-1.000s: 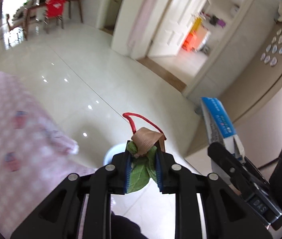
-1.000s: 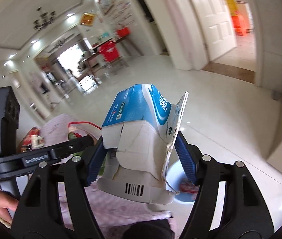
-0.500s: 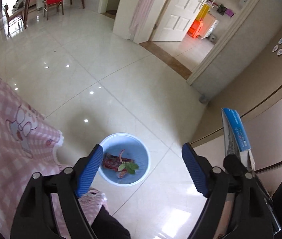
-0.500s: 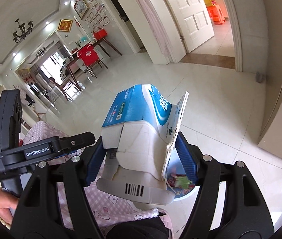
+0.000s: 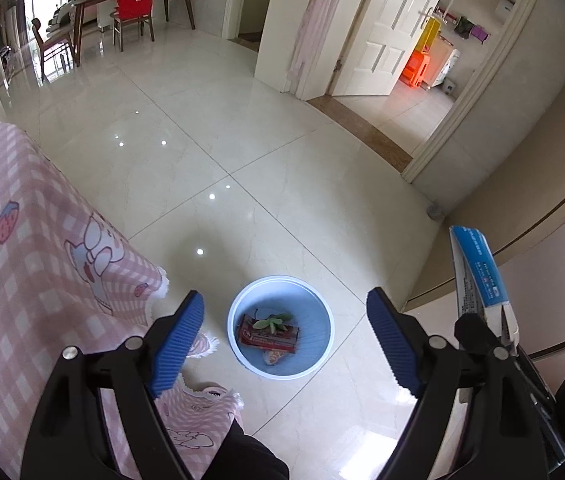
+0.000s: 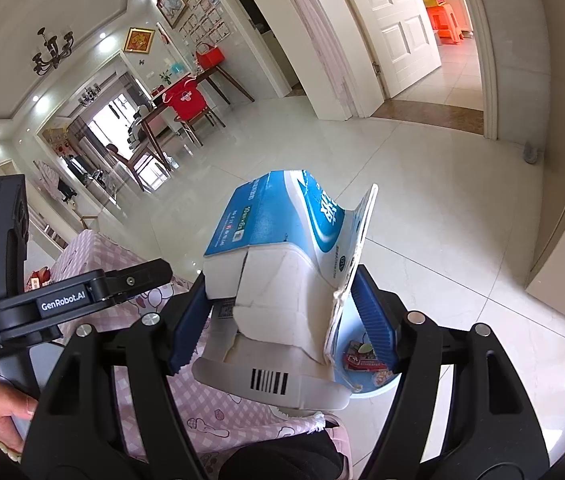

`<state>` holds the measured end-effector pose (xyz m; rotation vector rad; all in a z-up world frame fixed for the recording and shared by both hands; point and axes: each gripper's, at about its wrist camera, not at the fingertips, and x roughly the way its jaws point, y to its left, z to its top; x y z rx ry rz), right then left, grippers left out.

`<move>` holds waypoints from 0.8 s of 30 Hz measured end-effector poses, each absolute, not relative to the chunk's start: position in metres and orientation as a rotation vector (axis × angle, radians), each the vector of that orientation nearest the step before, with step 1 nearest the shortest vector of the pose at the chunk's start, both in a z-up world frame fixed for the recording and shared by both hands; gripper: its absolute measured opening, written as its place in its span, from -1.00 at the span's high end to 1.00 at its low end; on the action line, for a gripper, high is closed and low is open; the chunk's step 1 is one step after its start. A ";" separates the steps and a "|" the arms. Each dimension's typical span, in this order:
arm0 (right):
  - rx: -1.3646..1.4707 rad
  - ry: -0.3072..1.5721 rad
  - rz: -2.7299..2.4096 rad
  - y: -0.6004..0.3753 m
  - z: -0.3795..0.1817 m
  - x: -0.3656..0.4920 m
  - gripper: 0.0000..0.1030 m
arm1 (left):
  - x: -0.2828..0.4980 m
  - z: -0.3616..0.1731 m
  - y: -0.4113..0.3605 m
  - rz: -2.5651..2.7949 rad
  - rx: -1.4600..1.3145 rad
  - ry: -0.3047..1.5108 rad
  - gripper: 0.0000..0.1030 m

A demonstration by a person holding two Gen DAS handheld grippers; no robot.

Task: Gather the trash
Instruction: 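Carry both items over the blue bucket and open both tools to drop them, then return both tools to the rug and grasp snack wrappers with the left tool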

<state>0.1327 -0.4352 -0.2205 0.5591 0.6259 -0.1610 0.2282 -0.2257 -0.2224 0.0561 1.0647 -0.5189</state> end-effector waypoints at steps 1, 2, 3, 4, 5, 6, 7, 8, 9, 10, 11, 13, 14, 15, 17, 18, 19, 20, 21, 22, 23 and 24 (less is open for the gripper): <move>0.559 0.626 -0.159 -0.434 -0.220 0.134 -0.33 | 0.229 -0.222 -0.224 -0.514 0.059 1.059 -0.58; 0.559 0.625 -0.157 -0.438 -0.221 0.137 -0.34 | 0.230 -0.220 -0.221 -0.505 0.060 1.054 -0.59; 0.557 0.624 -0.156 -0.438 -0.220 0.139 -0.34 | 0.230 -0.220 -0.219 -0.500 0.058 1.052 -0.59; 0.556 0.623 -0.154 -0.439 -0.220 0.140 -0.36 | 0.231 -0.219 -0.217 -0.494 0.054 1.049 -0.59; 0.557 0.619 -0.149 -0.441 -0.223 0.141 -0.39 | 0.233 -0.217 -0.213 -0.486 0.047 1.047 -0.59; 0.558 0.615 -0.148 -0.441 -0.223 0.143 -0.41 | 0.235 -0.217 -0.210 -0.482 0.041 1.046 -0.60; 0.559 0.607 -0.151 -0.442 -0.224 0.145 -0.49 | 0.237 -0.216 -0.207 -0.479 0.035 1.046 -0.63; 0.563 0.603 -0.157 -0.443 -0.226 0.147 -0.56 | 0.239 -0.216 -0.205 -0.472 0.029 1.046 -0.63; 0.566 0.609 -0.171 -0.445 -0.228 0.149 -0.67 | 0.241 -0.216 -0.199 -0.456 0.019 1.048 -0.63; 0.570 0.618 -0.188 -0.447 -0.231 0.150 -0.68 | 0.244 -0.216 -0.195 -0.449 0.007 1.050 -0.63; 0.574 0.621 -0.193 -0.447 -0.231 0.151 -0.68 | 0.245 -0.215 -0.191 -0.446 -0.005 1.051 -0.63; 0.583 0.627 -0.194 -0.450 -0.234 0.152 -0.68 | 0.246 -0.215 -0.184 -0.440 -0.020 1.051 -0.63; 0.585 0.632 -0.197 -0.450 -0.235 0.151 -0.68 | 0.246 -0.214 -0.181 -0.439 -0.023 1.049 -0.63; 0.587 0.636 -0.194 -0.449 -0.236 0.151 -0.68 | 0.246 -0.213 -0.178 -0.438 -0.027 1.046 -0.63; 0.587 0.639 -0.185 -0.447 -0.235 0.150 -0.68 | 0.246 -0.210 -0.175 -0.437 -0.030 1.045 -0.63; 0.583 0.640 -0.179 -0.445 -0.234 0.149 -0.68 | 0.245 -0.209 -0.174 -0.439 -0.032 1.044 -0.63; 0.581 0.641 -0.176 -0.443 -0.232 0.149 -0.68 | 0.244 -0.207 -0.176 -0.440 -0.034 1.043 -0.63; 0.577 0.640 -0.170 -0.440 -0.229 0.148 -0.68 | 0.243 -0.205 -0.175 -0.442 -0.034 1.040 -0.63; 0.576 0.639 -0.165 -0.438 -0.227 0.148 -0.68 | 0.242 -0.204 -0.172 -0.446 -0.032 1.036 -0.63; 0.574 0.635 -0.157 -0.436 -0.224 0.147 -0.68 | 0.240 -0.203 -0.170 -0.447 -0.029 1.033 -0.63; 0.572 0.631 -0.150 -0.433 -0.220 0.146 -0.68 | 0.238 -0.201 -0.168 -0.447 -0.029 1.029 -0.63; 0.569 0.629 -0.142 -0.430 -0.217 0.146 -0.68 | 0.236 -0.198 -0.165 -0.448 -0.031 1.023 -0.63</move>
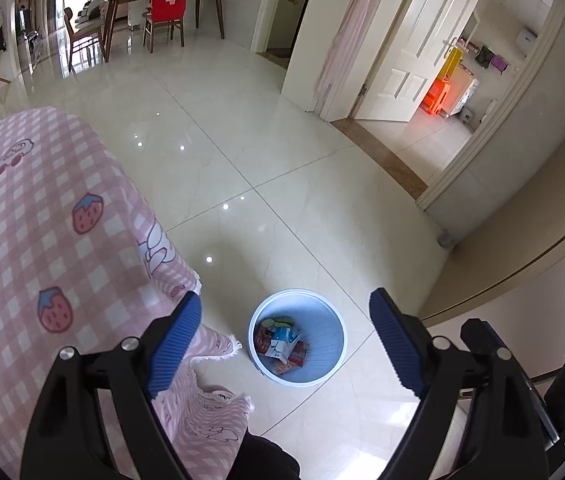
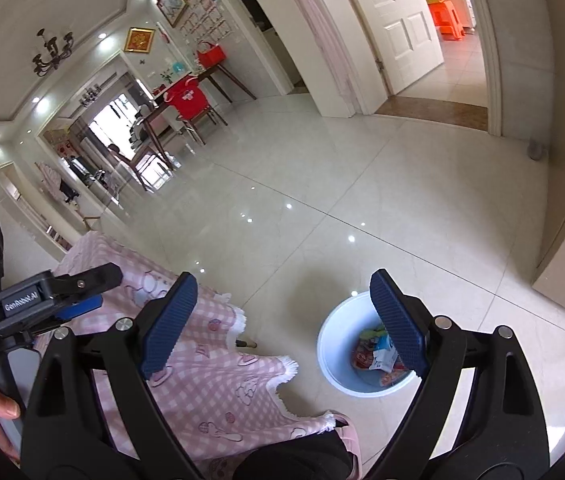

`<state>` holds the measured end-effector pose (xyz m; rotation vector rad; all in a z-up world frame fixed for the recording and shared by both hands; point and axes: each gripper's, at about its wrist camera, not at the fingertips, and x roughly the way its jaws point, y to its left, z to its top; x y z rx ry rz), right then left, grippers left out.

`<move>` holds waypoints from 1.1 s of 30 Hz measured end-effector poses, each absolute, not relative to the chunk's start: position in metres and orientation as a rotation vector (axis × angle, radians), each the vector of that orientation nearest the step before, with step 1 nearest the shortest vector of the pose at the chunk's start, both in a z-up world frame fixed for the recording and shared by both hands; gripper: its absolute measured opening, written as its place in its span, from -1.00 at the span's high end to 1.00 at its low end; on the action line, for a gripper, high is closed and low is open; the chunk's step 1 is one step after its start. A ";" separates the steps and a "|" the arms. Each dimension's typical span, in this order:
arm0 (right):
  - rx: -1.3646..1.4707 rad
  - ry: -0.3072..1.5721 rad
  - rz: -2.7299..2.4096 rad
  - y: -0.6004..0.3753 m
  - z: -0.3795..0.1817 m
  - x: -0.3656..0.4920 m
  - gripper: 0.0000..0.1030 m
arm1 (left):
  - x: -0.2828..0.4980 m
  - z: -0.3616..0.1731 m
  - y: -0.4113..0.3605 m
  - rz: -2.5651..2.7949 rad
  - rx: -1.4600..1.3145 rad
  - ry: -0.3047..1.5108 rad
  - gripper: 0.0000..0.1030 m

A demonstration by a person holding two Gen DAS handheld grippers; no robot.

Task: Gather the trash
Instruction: 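Return both tools to the rug and grasp snack wrappers with the left tool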

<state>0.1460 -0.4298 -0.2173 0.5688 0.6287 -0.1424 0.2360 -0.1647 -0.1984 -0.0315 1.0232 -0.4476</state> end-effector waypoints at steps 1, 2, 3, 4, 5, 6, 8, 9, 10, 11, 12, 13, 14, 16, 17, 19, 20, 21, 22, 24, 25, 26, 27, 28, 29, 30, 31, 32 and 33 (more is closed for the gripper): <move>0.566 0.627 -0.136 -0.427 -0.214 0.146 -0.68 | 0.234 -0.196 -0.161 -0.449 -0.035 1.018 -0.63; 0.560 0.624 -0.123 -0.421 -0.211 0.147 -0.68 | 0.231 -0.192 -0.156 -0.447 -0.040 1.010 -0.63; 0.553 0.621 -0.109 -0.416 -0.207 0.147 -0.68 | 0.229 -0.189 -0.152 -0.445 -0.043 1.006 -0.63; 0.547 0.619 -0.099 -0.412 -0.204 0.148 -0.68 | 0.227 -0.186 -0.146 -0.442 -0.049 0.998 -0.63; 0.536 0.618 -0.082 -0.405 -0.199 0.150 -0.68 | 0.225 -0.184 -0.141 -0.438 -0.053 0.993 -0.63; 0.529 0.617 -0.068 -0.398 -0.195 0.151 -0.68 | 0.224 -0.181 -0.133 -0.431 -0.059 0.986 -0.63; 0.516 0.611 -0.034 -0.382 -0.188 0.152 -0.68 | 0.219 -0.173 -0.117 -0.422 -0.071 0.967 -0.63; 0.503 0.612 -0.014 -0.372 -0.183 0.154 -0.68 | 0.216 -0.168 -0.106 -0.414 -0.075 0.952 -0.63; 0.492 0.612 0.003 -0.363 -0.179 0.155 -0.68 | 0.213 -0.164 -0.095 -0.406 -0.076 0.939 -0.63; 0.476 0.610 0.027 -0.351 -0.174 0.158 -0.68 | 0.211 -0.158 -0.081 -0.393 -0.076 0.919 -0.63; 0.461 0.610 0.049 -0.340 -0.169 0.160 -0.68 | 0.209 -0.154 -0.071 -0.383 -0.073 0.904 -0.63; 0.450 0.611 0.066 -0.330 -0.165 0.163 -0.68 | 0.207 -0.149 -0.059 -0.368 -0.065 0.888 -0.63; 0.433 0.613 0.092 -0.316 -0.160 0.166 -0.68 | 0.205 -0.145 -0.048 -0.349 -0.056 0.873 -0.63; 0.403 0.616 0.133 -0.293 -0.154 0.173 -0.68 | 0.205 -0.136 -0.012 -0.291 -0.044 0.846 -0.63; 0.384 0.620 0.160 -0.277 -0.150 0.178 -0.68 | 0.205 -0.135 0.004 -0.270 -0.046 0.840 -0.64; 0.348 0.633 0.204 -0.248 -0.145 0.188 -0.68 | 0.207 -0.132 0.043 -0.211 -0.077 0.833 -0.64; 0.332 0.635 0.222 -0.234 -0.143 0.193 -0.68 | 0.208 -0.132 0.062 -0.184 -0.099 0.832 -0.64; 0.312 0.640 0.241 -0.220 -0.142 0.199 -0.68 | 0.209 -0.131 0.088 -0.151 -0.131 0.830 -0.65; 0.290 0.648 0.262 -0.205 -0.140 0.206 -0.68 | 0.212 -0.130 0.103 -0.131 -0.146 0.830 -0.65; 0.260 0.656 0.295 -0.178 -0.138 0.217 -0.68 | 0.213 -0.131 0.141 -0.075 -0.176 0.823 -0.65; 0.246 0.663 0.311 -0.163 -0.137 0.223 -0.68 | 0.214 -0.131 0.158 -0.056 -0.194 0.818 -0.65; 0.238 0.666 0.322 -0.153 -0.137 0.227 -0.68 | 0.214 -0.132 0.168 -0.050 -0.207 0.816 -0.64; 0.229 0.668 0.334 -0.140 -0.137 0.234 -0.68 | 0.219 -0.132 0.187 -0.037 -0.225 0.816 -0.64; 0.217 0.671 0.342 -0.128 -0.136 0.241 -0.68 | 0.222 -0.132 0.195 -0.028 -0.230 0.810 -0.64; 0.210 0.673 0.349 -0.120 -0.135 0.247 -0.68 | 0.226 -0.132 0.207 -0.020 -0.232 0.797 -0.64; 0.204 0.675 0.358 -0.113 -0.136 0.253 -0.68 | 0.232 -0.133 0.220 -0.015 -0.236 0.797 -0.64; 0.194 0.680 0.363 -0.102 -0.136 0.263 -0.68 | 0.233 -0.135 0.224 -0.017 -0.240 0.798 -0.64; 0.188 0.683 0.367 -0.097 -0.137 0.269 -0.68 | 0.240 -0.135 0.228 -0.024 -0.246 0.795 -0.64; 0.182 0.688 0.371 -0.090 -0.138 0.276 -0.68 | 0.247 -0.137 0.232 -0.031 -0.245 0.787 -0.64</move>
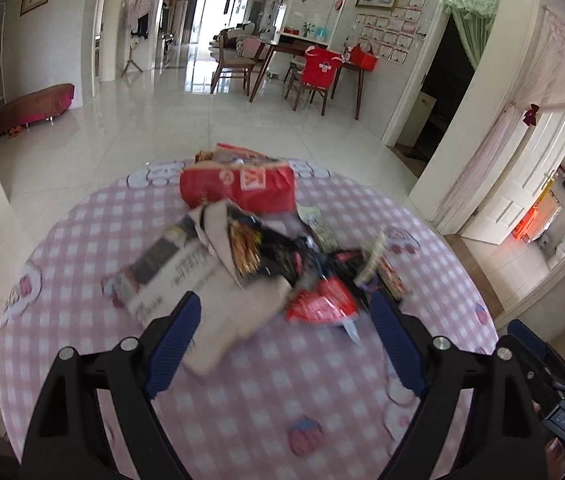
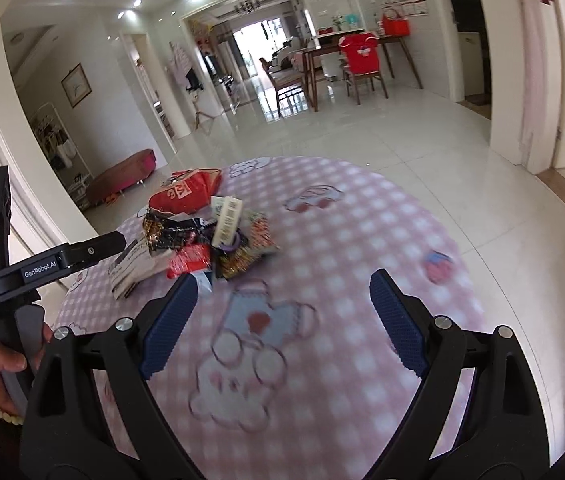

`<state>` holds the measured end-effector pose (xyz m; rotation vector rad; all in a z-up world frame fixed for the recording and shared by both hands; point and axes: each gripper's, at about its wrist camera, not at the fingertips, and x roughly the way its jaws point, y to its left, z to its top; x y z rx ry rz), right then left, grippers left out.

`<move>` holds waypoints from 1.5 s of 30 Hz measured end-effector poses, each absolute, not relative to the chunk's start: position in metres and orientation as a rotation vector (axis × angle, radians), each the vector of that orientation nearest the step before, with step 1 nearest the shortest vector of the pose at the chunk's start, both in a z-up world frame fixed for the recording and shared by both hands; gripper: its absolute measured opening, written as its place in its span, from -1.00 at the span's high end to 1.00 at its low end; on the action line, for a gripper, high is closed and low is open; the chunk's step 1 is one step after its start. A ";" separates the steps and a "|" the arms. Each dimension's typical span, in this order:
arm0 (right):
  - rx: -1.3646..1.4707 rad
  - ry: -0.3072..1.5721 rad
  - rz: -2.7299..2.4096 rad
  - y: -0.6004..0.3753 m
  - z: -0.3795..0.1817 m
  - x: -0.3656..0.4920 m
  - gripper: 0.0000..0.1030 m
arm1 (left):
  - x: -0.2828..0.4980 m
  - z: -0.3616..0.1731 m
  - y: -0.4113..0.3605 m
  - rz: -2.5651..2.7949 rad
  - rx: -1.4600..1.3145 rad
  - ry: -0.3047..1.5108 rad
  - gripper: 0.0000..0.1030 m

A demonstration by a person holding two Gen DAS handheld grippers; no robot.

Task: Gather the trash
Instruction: 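Return both tools to the rug and grasp snack wrappers with the left tool, then grasp a black snack wrapper with the right tool while the left holds wrappers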

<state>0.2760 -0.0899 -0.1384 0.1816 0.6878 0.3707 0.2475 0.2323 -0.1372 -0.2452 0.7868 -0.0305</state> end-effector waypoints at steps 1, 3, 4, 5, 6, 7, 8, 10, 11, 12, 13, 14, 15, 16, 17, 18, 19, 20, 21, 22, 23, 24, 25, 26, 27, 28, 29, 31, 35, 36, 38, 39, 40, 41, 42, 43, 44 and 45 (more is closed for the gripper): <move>0.177 0.693 0.373 -0.082 -0.140 0.285 -0.68 | 0.254 -0.140 0.234 -0.029 -0.240 0.790 -0.57; 0.171 0.700 0.376 -0.076 -0.142 0.297 -0.68 | 0.270 -0.148 0.235 -0.041 -0.239 0.812 -0.34; 0.170 0.705 0.378 -0.075 -0.143 0.300 -0.68 | 0.278 -0.152 0.237 -0.048 -0.246 0.821 -0.27; 0.170 0.712 0.381 -0.070 -0.146 0.307 -0.68 | 0.281 -0.156 0.236 -0.047 -0.245 0.828 -0.21; 0.168 0.716 0.382 -0.067 -0.147 0.311 -0.68 | 0.289 -0.160 0.236 -0.048 -0.240 0.837 -0.17; 0.161 0.723 0.387 -0.064 -0.149 0.317 -0.68 | 0.293 -0.163 0.236 -0.048 -0.237 0.842 -0.07; 0.156 0.727 0.388 -0.062 -0.150 0.320 -0.68 | 0.297 -0.165 0.235 -0.048 -0.233 0.846 -0.03; 0.145 0.738 0.387 -0.058 -0.154 0.328 -0.68 | 0.303 -0.170 0.233 -0.048 -0.227 0.853 0.05; 0.142 0.743 0.388 -0.055 -0.157 0.330 -0.68 | 0.304 -0.172 0.232 -0.045 -0.220 0.857 0.13; 0.139 0.750 0.388 -0.052 -0.159 0.333 -0.68 | 0.307 -0.173 0.231 -0.031 -0.203 0.856 0.22; 0.133 0.758 0.388 -0.050 -0.161 0.338 -0.68 | 0.307 -0.173 0.231 -0.019 -0.192 0.854 0.52; 0.127 0.765 0.387 -0.047 -0.163 0.340 -0.68 | 0.308 -0.174 0.232 -0.013 -0.194 0.855 0.78; 0.120 0.775 0.387 -0.044 -0.165 0.343 -0.68 | 0.306 -0.174 0.233 -0.025 -0.208 0.853 0.77; 0.113 0.790 0.388 -0.041 -0.168 0.348 -0.67 | 0.304 -0.174 0.234 -0.032 -0.213 0.846 0.79; 0.105 0.801 0.391 -0.038 -0.170 0.348 -0.67 | 0.301 -0.173 0.234 -0.035 -0.207 0.839 0.81; 0.101 0.807 0.396 -0.036 -0.170 0.349 -0.67 | 0.297 -0.171 0.233 -0.041 -0.194 0.831 0.81; 0.087 0.815 0.401 -0.032 -0.172 0.350 -0.66 | 0.293 -0.168 0.232 -0.048 -0.189 0.821 0.83; 0.074 0.820 0.405 -0.030 -0.173 0.350 -0.63 | 0.288 -0.165 0.232 -0.054 -0.191 0.810 0.85; 0.062 0.822 0.408 -0.026 -0.174 0.351 -0.51 | 0.284 -0.162 0.232 -0.059 -0.193 0.803 0.86; 0.045 0.831 0.411 -0.022 -0.176 0.352 -0.28 | 0.281 -0.159 0.231 -0.063 -0.194 0.798 0.87; 0.036 0.846 0.419 -0.019 -0.177 0.354 -0.18 | 0.276 -0.156 0.231 -0.065 -0.193 0.786 0.88; 0.034 0.854 0.428 -0.016 -0.178 0.354 -0.13 | 0.273 -0.154 0.231 -0.065 -0.193 0.782 0.88; 0.026 0.847 0.426 -0.014 -0.178 0.353 -0.13 | 0.270 -0.153 0.231 -0.067 -0.192 0.780 0.88; 0.016 0.838 0.425 -0.012 -0.177 0.352 -0.13 | 0.267 -0.152 0.230 -0.070 -0.193 0.778 0.88; 0.007 0.829 0.424 -0.010 -0.175 0.352 -0.13 | 0.264 -0.150 0.228 -0.076 -0.193 0.773 0.88; 0.009 0.825 0.430 -0.008 -0.174 0.352 -0.13 | 0.261 -0.149 0.227 -0.079 -0.192 0.771 0.88; 0.010 0.824 0.434 -0.006 -0.173 0.353 -0.13 | 0.260 -0.148 0.226 -0.080 -0.189 0.769 0.89; 0.002 0.828 0.446 -0.001 -0.171 0.356 -0.13 | 0.255 -0.146 0.227 -0.084 -0.186 0.763 0.89; -0.014 0.833 0.470 0.010 -0.170 0.360 -0.12 | 0.245 -0.139 0.229 -0.089 -0.192 0.742 0.89; -0.011 0.827 0.473 0.009 -0.169 0.361 -0.12 | 0.241 -0.137 0.230 -0.087 -0.195 0.731 0.89; -0.004 0.831 0.477 0.008 -0.168 0.365 -0.11 | 0.239 -0.134 0.232 -0.077 -0.194 0.726 0.89; 0.003 0.839 0.473 0.006 -0.170 0.368 -0.11 | 0.238 -0.133 0.234 -0.073 -0.197 0.727 0.89; 0.007 0.847 0.469 0.005 -0.172 0.371 -0.11 | 0.238 -0.132 0.235 -0.070 -0.202 0.720 0.89; 0.015 0.852 0.466 0.004 -0.174 0.373 -0.10 | 0.238 -0.131 0.235 -0.069 -0.203 0.717 0.89; 0.022 0.852 0.468 0.004 -0.174 0.375 -0.06 | 0.240 -0.131 0.234 -0.070 -0.201 0.721 0.89; 0.030 0.852 0.473 0.003 -0.174 0.376 0.05 | 0.241 -0.131 0.232 -0.074 -0.202 0.718 0.89; 0.037 0.856 0.476 0.002 -0.174 0.378 0.17 | 0.241 -0.131 0.230 -0.080 -0.200 0.717 0.89; 0.031 0.862 0.477 0.003 -0.174 0.380 0.18 | 0.243 -0.131 0.229 -0.083 -0.202 0.718 0.89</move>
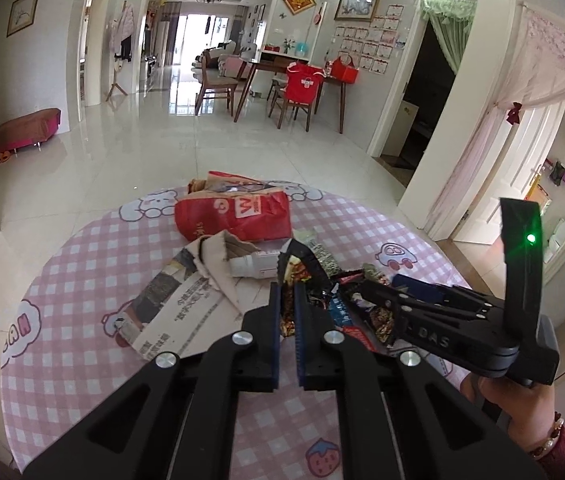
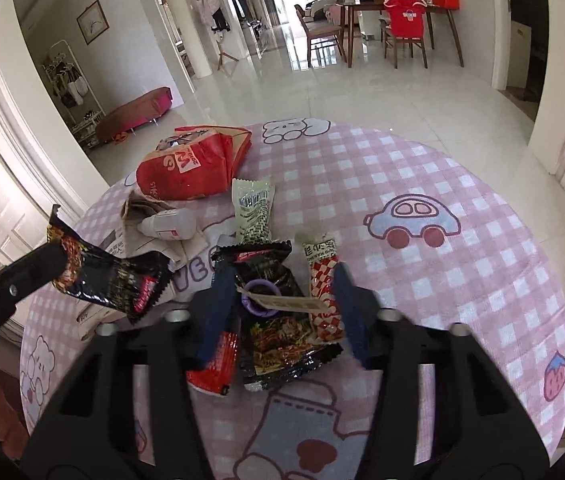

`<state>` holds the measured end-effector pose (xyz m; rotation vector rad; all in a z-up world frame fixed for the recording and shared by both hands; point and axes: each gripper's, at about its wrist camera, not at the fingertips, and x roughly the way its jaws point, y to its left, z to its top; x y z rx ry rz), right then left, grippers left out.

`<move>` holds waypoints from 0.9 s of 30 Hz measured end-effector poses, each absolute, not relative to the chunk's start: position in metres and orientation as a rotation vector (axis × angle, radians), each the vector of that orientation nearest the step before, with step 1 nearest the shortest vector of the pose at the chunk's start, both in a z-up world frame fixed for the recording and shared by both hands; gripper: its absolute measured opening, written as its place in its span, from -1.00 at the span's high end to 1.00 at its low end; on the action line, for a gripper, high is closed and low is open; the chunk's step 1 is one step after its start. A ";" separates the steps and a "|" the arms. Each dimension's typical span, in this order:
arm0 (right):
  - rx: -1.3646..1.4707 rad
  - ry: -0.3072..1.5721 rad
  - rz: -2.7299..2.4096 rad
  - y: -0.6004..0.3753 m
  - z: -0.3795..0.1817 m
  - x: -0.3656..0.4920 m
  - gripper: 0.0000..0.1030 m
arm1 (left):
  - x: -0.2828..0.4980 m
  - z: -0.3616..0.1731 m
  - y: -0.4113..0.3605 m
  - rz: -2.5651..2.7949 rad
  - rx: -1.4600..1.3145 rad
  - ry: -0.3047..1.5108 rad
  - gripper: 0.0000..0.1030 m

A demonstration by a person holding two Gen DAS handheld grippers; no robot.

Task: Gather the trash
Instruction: 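Grasp a black snack wrapper with the right tool while the left holds wrappers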

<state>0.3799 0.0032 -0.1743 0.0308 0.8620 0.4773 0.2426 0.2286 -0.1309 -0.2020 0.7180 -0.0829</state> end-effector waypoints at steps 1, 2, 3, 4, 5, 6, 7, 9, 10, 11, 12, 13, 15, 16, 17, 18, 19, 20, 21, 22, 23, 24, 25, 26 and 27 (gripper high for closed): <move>0.025 0.862 0.481 0.004 -0.175 0.379 0.18 | 0.243 -0.131 0.227 -0.086 -0.204 0.717 0.89; 0.020 0.861 0.485 0.005 -0.175 0.378 0.18 | 0.243 -0.130 0.225 -0.090 -0.201 0.717 0.89; 0.012 0.859 0.493 0.006 -0.175 0.376 0.17 | 0.243 -0.130 0.223 -0.092 -0.199 0.718 0.89; 0.005 0.858 0.501 0.006 -0.175 0.373 0.16 | 0.242 -0.130 0.222 -0.092 -0.197 0.719 0.89; -0.008 0.853 0.521 0.008 -0.175 0.369 0.13 | 0.241 -0.130 0.221 -0.091 -0.195 0.719 0.89; -0.019 0.847 0.531 0.010 -0.175 0.366 0.03 | 0.240 -0.131 0.221 -0.091 -0.194 0.720 0.89; -0.038 0.847 0.531 0.012 -0.177 0.363 0.03 | 0.239 -0.131 0.220 -0.091 -0.193 0.721 0.89; -0.062 0.860 0.521 0.015 -0.183 0.362 0.03 | 0.238 -0.132 0.219 -0.090 -0.189 0.728 0.89; -0.066 0.864 0.518 0.015 -0.185 0.362 0.03 | 0.237 -0.132 0.219 -0.088 -0.189 0.731 0.89; -0.074 0.861 0.517 0.016 -0.185 0.362 0.04 | 0.236 -0.132 0.220 -0.087 -0.188 0.732 0.89; -0.081 0.852 0.512 0.016 -0.185 0.361 0.19 | 0.235 -0.132 0.220 -0.085 -0.189 0.732 0.89; -0.088 0.849 0.504 0.016 -0.184 0.361 0.32 | 0.234 -0.132 0.220 -0.083 -0.191 0.732 0.89; -0.072 0.847 0.515 0.013 -0.183 0.361 0.41 | 0.233 -0.131 0.220 -0.080 -0.191 0.730 0.89; -0.078 0.846 0.516 0.013 -0.182 0.361 0.47 | 0.232 -0.131 0.220 -0.079 -0.190 0.729 0.89; -0.082 0.838 0.516 0.012 -0.181 0.360 0.52 | 0.232 -0.130 0.219 -0.080 -0.190 0.727 0.89; -0.080 0.828 0.523 0.011 -0.180 0.358 0.64 | 0.232 -0.129 0.218 -0.079 -0.189 0.726 0.89; -0.078 0.824 0.528 0.010 -0.178 0.356 0.72 | 0.231 -0.127 0.217 -0.080 -0.186 0.724 0.89; -0.080 0.819 0.528 0.008 -0.176 0.354 0.77 | 0.231 -0.126 0.216 -0.080 -0.184 0.723 0.89; -0.083 0.810 0.529 0.008 -0.175 0.351 0.82 | 0.230 -0.126 0.215 -0.080 -0.184 0.723 0.89; -0.085 0.802 0.530 0.006 -0.173 0.349 0.87 | 0.230 -0.125 0.214 -0.079 -0.185 0.722 0.89; -0.083 0.800 0.533 0.005 -0.172 0.347 0.88 | 0.230 -0.123 0.213 -0.081 -0.185 0.720 0.89; -0.076 0.793 0.536 0.002 -0.170 0.345 0.92 | 0.229 -0.122 0.211 -0.082 -0.183 0.718 0.89; -0.070 0.785 0.539 0.001 -0.168 0.343 0.93 | 0.228 -0.121 0.208 -0.083 -0.179 0.716 0.89; -0.060 0.782 0.550 -0.003 -0.165 0.340 0.93 | 0.227 -0.120 0.207 -0.084 -0.176 0.716 0.89; -0.049 0.782 0.559 -0.005 -0.163 0.338 0.93 | 0.226 -0.118 0.204 -0.085 -0.177 0.715 0.89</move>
